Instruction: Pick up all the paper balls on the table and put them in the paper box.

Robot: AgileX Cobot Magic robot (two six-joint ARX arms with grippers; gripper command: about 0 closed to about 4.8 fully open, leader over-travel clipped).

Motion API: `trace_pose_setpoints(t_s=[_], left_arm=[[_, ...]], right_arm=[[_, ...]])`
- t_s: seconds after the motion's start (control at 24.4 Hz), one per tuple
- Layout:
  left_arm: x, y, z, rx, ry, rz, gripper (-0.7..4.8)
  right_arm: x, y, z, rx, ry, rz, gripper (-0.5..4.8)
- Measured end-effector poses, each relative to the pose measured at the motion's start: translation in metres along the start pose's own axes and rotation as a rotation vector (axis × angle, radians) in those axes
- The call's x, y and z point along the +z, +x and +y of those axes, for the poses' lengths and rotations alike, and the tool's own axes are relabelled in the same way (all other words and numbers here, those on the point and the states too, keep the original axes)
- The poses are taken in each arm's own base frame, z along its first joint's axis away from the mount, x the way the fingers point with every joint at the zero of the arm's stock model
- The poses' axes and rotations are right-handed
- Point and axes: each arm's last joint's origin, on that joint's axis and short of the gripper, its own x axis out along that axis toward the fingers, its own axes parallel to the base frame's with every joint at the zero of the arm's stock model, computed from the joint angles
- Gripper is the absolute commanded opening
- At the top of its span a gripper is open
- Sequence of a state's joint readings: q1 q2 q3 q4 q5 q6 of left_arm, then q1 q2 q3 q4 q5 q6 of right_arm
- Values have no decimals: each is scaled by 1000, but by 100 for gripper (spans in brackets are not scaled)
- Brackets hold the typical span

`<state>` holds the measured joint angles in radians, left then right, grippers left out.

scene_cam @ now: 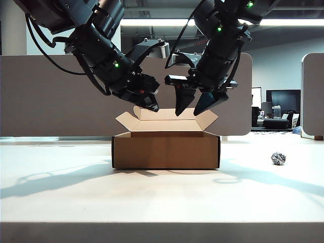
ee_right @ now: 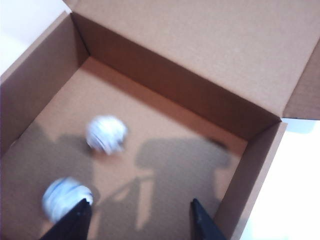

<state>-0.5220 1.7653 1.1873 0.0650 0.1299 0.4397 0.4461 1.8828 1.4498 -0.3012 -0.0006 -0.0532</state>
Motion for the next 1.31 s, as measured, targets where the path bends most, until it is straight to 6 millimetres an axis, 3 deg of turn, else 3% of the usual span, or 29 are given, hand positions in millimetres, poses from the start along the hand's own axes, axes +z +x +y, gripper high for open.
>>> trace_pose_setpoints(t_s=[0.12,0.33,0.49,0.61,0.7,0.82,1.06,1.31], left_arm=[[4,-2,2,22,-27,-4,124],[11,-32,25,114,-148,-8,122],[16,-83,52,134,-245,-24,121],[16,-111,55,117,-317,-67,122],[10,-123,45,93,-331,-52,127],[6,-135,37,68,-364,-49,193],[10,-145,36,64,-389,-76,192],[10,-146,35,65,-388,-79,192]], right_arm=[[0,-2,-2,-15,3,0,274],[13,-35,-32,-168,46,-60,274],[0,-50,-91,-302,144,6,274],[-10,-55,-117,-331,213,41,274],[-14,-59,-131,-348,250,40,275],[-19,-55,-136,-360,260,77,280],[-46,-13,-123,-336,239,285,279],[-64,0,-123,-343,241,419,279]])
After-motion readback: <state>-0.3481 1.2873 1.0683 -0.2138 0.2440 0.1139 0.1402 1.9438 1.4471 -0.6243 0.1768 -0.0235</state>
